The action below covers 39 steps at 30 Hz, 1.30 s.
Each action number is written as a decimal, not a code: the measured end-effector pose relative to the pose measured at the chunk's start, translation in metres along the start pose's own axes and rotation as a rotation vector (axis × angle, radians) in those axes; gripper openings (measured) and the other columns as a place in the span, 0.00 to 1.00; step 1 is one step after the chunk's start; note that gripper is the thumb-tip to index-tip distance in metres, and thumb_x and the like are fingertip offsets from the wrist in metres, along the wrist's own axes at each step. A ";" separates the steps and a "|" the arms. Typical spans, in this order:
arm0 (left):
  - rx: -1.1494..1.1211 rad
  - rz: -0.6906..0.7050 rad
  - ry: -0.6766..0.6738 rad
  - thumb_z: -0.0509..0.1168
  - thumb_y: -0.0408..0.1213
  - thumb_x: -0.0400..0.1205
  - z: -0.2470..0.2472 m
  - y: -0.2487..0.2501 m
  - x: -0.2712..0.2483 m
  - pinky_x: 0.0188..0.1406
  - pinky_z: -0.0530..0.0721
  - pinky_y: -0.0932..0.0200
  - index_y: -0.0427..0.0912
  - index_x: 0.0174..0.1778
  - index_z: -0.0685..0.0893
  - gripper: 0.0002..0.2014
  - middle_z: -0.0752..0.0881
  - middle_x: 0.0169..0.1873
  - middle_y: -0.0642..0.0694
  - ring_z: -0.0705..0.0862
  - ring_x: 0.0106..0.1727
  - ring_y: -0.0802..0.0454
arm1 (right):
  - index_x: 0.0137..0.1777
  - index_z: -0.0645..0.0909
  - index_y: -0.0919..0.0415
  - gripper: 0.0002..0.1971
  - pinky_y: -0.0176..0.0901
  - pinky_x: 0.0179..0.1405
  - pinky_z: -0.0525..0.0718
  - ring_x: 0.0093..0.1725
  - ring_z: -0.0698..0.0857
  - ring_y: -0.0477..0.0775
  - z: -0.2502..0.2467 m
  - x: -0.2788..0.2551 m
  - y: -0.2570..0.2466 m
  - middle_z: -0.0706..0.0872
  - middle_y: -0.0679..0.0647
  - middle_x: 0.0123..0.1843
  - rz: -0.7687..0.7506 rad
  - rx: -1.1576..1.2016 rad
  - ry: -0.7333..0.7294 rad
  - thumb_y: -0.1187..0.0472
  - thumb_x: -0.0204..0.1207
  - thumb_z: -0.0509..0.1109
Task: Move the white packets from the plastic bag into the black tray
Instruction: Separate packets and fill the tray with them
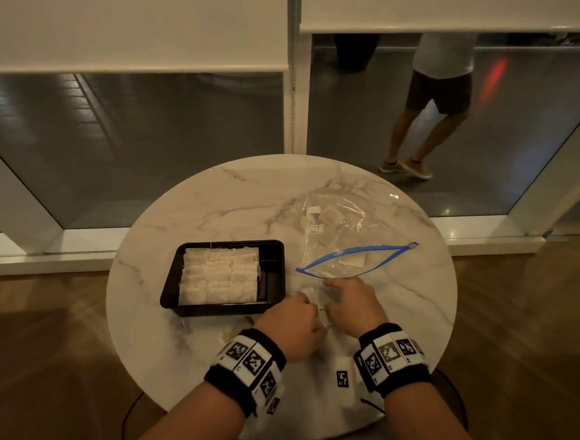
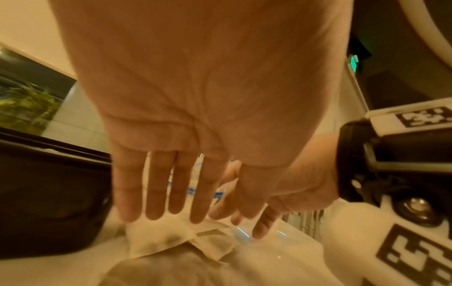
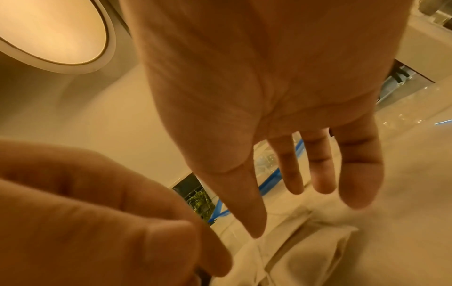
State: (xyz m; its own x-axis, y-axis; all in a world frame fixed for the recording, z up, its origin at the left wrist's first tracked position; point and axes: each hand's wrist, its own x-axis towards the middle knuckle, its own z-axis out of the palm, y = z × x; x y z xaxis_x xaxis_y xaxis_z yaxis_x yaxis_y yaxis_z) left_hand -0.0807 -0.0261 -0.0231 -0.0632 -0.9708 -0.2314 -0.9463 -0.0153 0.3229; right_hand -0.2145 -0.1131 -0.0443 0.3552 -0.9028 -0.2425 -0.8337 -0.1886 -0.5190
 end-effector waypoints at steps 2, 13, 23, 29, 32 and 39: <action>0.068 -0.024 -0.083 0.57 0.50 0.86 -0.001 0.005 0.009 0.59 0.83 0.46 0.41 0.61 0.84 0.20 0.82 0.57 0.40 0.81 0.61 0.41 | 0.74 0.78 0.41 0.27 0.56 0.74 0.75 0.74 0.75 0.61 0.004 0.005 0.003 0.79 0.50 0.73 0.009 -0.073 -0.106 0.51 0.73 0.69; 0.169 -0.095 -0.193 0.58 0.51 0.87 0.000 0.013 0.019 0.61 0.86 0.46 0.40 0.62 0.85 0.20 0.85 0.59 0.39 0.85 0.59 0.40 | 0.74 0.76 0.47 0.26 0.56 0.71 0.79 0.72 0.75 0.60 0.000 0.001 0.009 0.78 0.54 0.71 0.049 -0.135 -0.108 0.58 0.76 0.74; -0.021 0.018 0.054 0.62 0.45 0.85 -0.019 0.008 0.005 0.48 0.84 0.52 0.43 0.49 0.84 0.10 0.84 0.48 0.44 0.86 0.50 0.45 | 0.66 0.81 0.48 0.24 0.52 0.65 0.83 0.64 0.82 0.56 -0.007 0.004 0.007 0.84 0.52 0.64 0.138 -0.069 -0.147 0.54 0.69 0.77; -0.378 -0.055 0.387 0.71 0.45 0.82 -0.039 -0.015 -0.018 0.54 0.87 0.61 0.47 0.57 0.90 0.11 0.90 0.45 0.54 0.87 0.46 0.63 | 0.41 0.78 0.47 0.12 0.36 0.37 0.80 0.42 0.82 0.45 -0.012 0.001 0.014 0.82 0.42 0.42 0.065 0.152 -0.121 0.61 0.70 0.80; -0.613 -0.136 0.443 0.77 0.40 0.78 -0.039 -0.033 -0.028 0.48 0.90 0.63 0.49 0.49 0.91 0.05 0.91 0.40 0.56 0.90 0.42 0.65 | 0.50 0.82 0.52 0.08 0.35 0.35 0.78 0.42 0.85 0.46 -0.009 0.002 0.013 0.86 0.49 0.47 0.063 0.207 -0.112 0.58 0.74 0.77; -0.912 -0.274 0.604 0.76 0.32 0.79 -0.036 -0.066 -0.047 0.47 0.92 0.45 0.51 0.46 0.84 0.09 0.90 0.43 0.48 0.91 0.43 0.51 | 0.50 0.85 0.51 0.05 0.40 0.42 0.87 0.43 0.90 0.51 -0.006 0.008 0.006 0.90 0.54 0.48 0.032 0.332 -0.089 0.60 0.76 0.75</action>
State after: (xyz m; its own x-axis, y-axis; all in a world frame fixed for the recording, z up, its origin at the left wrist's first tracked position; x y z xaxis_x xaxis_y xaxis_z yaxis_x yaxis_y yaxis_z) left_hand -0.0039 0.0115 -0.0005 0.5093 -0.8606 0.0046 -0.3039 -0.1748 0.9365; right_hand -0.2194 -0.1235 -0.0446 0.3785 -0.8664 -0.3257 -0.6672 -0.0115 -0.7448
